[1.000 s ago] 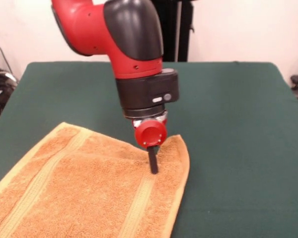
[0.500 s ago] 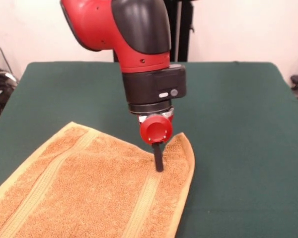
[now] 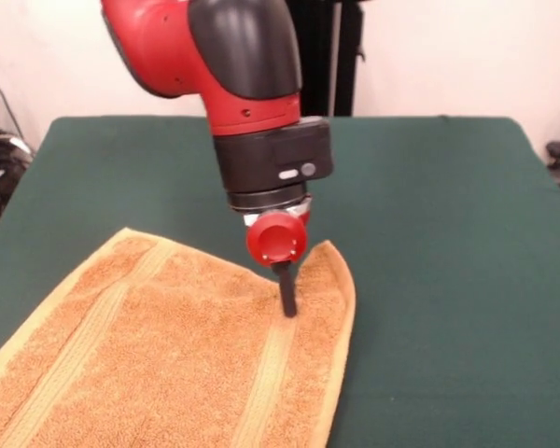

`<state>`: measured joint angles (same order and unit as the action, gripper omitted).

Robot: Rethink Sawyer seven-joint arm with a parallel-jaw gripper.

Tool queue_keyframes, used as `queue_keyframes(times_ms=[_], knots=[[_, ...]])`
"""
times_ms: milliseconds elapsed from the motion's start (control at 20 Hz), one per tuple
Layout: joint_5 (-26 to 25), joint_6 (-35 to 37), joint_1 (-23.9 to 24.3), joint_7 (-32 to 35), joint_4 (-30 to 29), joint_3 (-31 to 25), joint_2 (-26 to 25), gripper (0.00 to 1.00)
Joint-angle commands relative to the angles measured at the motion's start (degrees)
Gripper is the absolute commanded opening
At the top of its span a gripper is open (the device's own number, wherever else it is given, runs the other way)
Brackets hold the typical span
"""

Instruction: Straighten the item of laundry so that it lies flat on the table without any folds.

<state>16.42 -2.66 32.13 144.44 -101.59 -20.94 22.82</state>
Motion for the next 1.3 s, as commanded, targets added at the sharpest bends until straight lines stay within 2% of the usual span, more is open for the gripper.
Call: queue_keyframes(times_ms=[50, 500, 900, 1100, 1300], knots=[[-5.3, 3.57, 4.95, 1.26, -2.28, -4.59, -5.18, 0.0], [-13.22, 10.48, 11.46, -4.48, 0.5, -1.64, -5.12, 0.0], [-18.59, 12.42, 15.12, -4.7, 1.63, -2.04, -6.17, 0.0], [-18.81, 10.35, 13.88, -1.31, 1.29, -2.85, -6.8, 0.0], [-16.72, 5.7, 10.07, 3.79, 0.84, -1.26, -6.21, 0.0]])
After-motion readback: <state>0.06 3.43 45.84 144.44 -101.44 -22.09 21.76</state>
